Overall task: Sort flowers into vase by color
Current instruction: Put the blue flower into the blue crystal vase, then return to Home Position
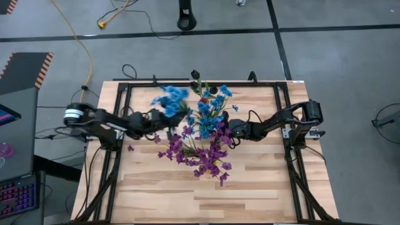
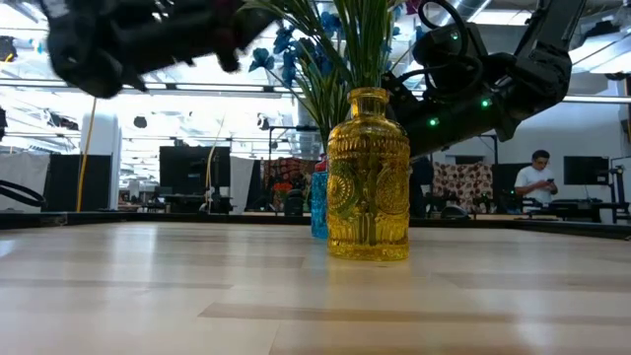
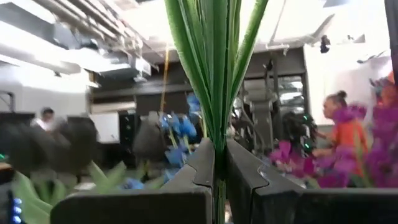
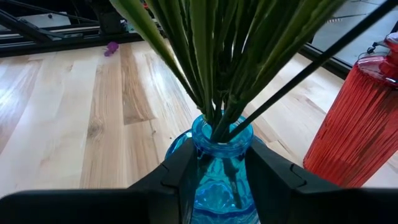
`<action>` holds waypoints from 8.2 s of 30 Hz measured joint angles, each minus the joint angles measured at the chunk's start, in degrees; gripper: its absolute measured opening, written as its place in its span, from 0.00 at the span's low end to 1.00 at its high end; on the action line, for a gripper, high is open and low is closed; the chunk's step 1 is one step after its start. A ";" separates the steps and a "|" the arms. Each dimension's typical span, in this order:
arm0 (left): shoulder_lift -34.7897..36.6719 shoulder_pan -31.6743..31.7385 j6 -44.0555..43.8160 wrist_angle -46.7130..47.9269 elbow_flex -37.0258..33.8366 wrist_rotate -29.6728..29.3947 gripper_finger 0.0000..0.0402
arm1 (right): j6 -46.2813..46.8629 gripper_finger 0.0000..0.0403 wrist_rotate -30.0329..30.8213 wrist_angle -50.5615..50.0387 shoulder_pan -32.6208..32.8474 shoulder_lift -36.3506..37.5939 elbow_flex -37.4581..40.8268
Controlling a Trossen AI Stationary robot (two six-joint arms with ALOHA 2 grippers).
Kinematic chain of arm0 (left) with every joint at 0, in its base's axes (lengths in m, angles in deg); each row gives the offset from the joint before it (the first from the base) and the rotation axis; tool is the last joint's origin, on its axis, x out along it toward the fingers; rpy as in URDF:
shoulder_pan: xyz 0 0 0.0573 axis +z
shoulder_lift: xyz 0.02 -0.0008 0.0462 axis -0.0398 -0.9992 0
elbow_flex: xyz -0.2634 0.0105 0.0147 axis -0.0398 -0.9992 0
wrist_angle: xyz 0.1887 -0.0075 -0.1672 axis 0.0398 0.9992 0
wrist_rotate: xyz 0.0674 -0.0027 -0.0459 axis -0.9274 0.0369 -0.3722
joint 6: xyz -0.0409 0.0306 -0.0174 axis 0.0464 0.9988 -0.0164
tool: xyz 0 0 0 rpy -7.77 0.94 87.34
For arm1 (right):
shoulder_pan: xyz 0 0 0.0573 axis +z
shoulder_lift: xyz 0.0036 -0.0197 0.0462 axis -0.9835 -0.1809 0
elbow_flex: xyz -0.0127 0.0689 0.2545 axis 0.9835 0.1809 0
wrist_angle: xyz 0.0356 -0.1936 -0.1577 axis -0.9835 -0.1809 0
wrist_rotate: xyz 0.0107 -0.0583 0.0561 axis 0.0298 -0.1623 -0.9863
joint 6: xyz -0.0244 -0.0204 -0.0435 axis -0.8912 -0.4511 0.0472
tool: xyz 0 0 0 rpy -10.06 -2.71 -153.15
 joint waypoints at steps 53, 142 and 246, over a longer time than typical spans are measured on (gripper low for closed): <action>-21.95 8.21 -9.27 -0.81 15.53 17.89 0.00 | 0.00 0.37 0.00 -0.22 -0.07 0.00 0.00; -20.36 11.85 -13.05 23.67 15.50 30.73 0.40 | 0.02 0.37 0.10 -0.27 -0.04 0.00 0.00; 59.10 13.62 -2.76 114.11 10.37 12.46 0.29 | -5.78 0.51 -0.14 -76.99 -4.81 77.92 -1.83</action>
